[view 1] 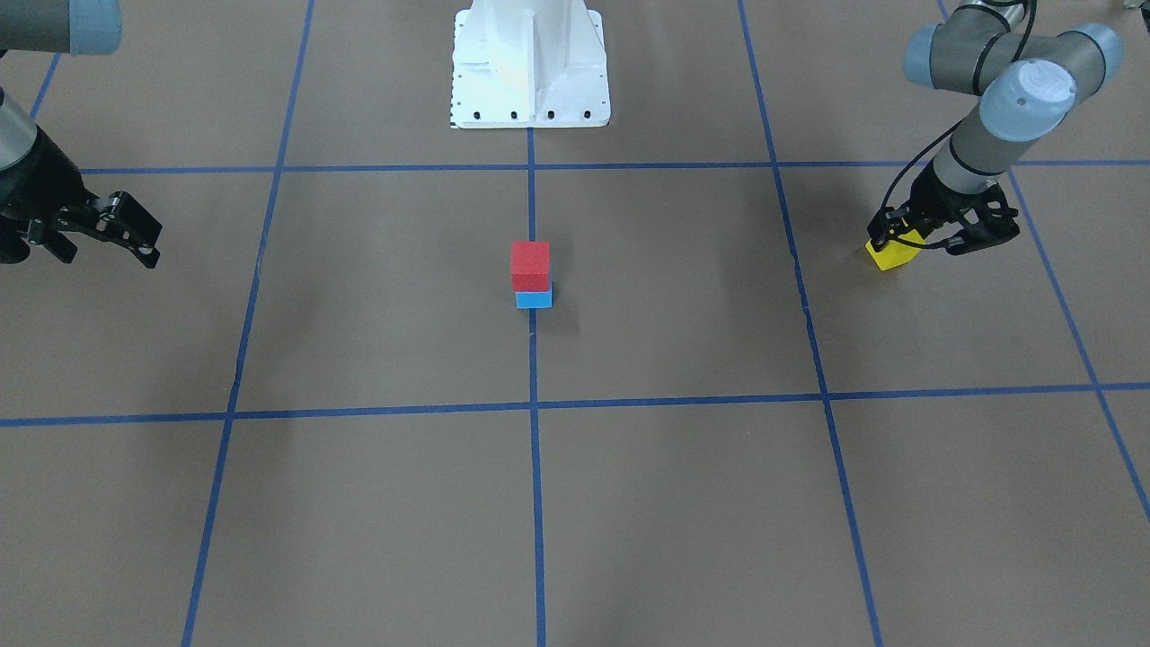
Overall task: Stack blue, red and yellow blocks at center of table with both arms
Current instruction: 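Carry the yellow cube with the left gripper above the red cube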
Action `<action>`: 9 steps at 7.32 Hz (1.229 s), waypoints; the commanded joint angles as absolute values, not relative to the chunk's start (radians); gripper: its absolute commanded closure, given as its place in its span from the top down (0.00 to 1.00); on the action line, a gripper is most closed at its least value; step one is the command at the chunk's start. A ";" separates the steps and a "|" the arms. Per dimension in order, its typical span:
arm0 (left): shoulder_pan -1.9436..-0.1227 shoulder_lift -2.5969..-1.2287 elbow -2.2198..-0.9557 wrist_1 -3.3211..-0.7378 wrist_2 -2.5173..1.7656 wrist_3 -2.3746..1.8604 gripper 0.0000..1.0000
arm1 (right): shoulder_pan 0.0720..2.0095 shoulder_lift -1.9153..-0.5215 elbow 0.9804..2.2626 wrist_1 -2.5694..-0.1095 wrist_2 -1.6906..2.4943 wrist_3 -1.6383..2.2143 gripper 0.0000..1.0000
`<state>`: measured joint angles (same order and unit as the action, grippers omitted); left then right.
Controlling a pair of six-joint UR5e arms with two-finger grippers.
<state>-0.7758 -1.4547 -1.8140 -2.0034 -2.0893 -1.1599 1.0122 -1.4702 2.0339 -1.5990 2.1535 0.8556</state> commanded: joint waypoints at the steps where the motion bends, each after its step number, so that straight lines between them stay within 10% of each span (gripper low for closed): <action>1: -0.776 -1.480 -1.845 -2.003 -2.092 -1.234 0.00 | 1.015 -1.473 2.045 -1.598 2.170 0.856 1.00; 6: -0.692 -1.943 -1.928 -1.634 -2.087 -1.236 0.00 | 1.054 -1.494 2.042 -1.600 2.198 0.841 1.00; 9: -0.638 -2.363 -1.696 -1.462 -2.059 -1.175 0.00 | 1.147 -1.529 1.981 -1.600 2.236 0.685 1.00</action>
<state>-0.6516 -2.1939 -1.8124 -1.5128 -2.0697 -1.1986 1.0995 -1.5196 2.0187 -1.6005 2.2099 0.7572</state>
